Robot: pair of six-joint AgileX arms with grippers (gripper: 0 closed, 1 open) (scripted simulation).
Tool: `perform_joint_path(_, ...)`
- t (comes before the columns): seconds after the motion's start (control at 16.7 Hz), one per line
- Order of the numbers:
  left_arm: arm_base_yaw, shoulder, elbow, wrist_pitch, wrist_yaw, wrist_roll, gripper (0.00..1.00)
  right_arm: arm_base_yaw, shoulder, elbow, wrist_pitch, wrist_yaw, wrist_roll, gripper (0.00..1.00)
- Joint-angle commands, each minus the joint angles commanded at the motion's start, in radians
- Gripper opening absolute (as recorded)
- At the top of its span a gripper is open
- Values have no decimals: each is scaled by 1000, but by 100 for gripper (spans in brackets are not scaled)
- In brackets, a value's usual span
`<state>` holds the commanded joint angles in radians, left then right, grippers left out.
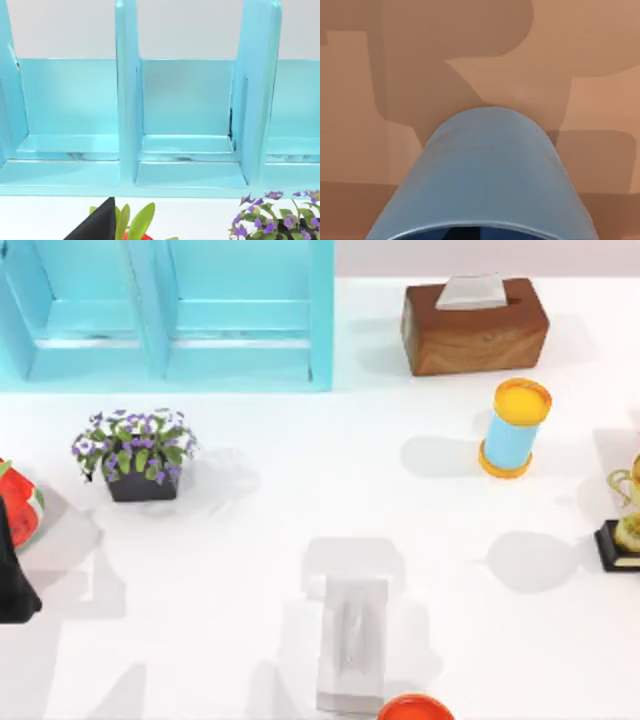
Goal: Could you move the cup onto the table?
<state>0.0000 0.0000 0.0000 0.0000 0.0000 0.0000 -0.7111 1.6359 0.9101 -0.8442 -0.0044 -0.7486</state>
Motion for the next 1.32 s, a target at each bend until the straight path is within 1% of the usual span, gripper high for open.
perform_joint_path(0.42,0,0,0,0,0,0,100,0,0,0,0,0,0,2)
perform_joint_path(0.48,0,0,0,0,0,0,100,0,0,0,0,0,0,0)
perform_joint_path(1.02,0,0,0,0,0,0,100,2,-4,2,-3,0,3,0)
perform_joint_path(1.14,0,0,0,0,0,0,100,35,-37,23,-37,0,40,0)
perform_joint_path(1.32,0,0,0,0,0,0,100,133,-121,58,-159,1,138,0)
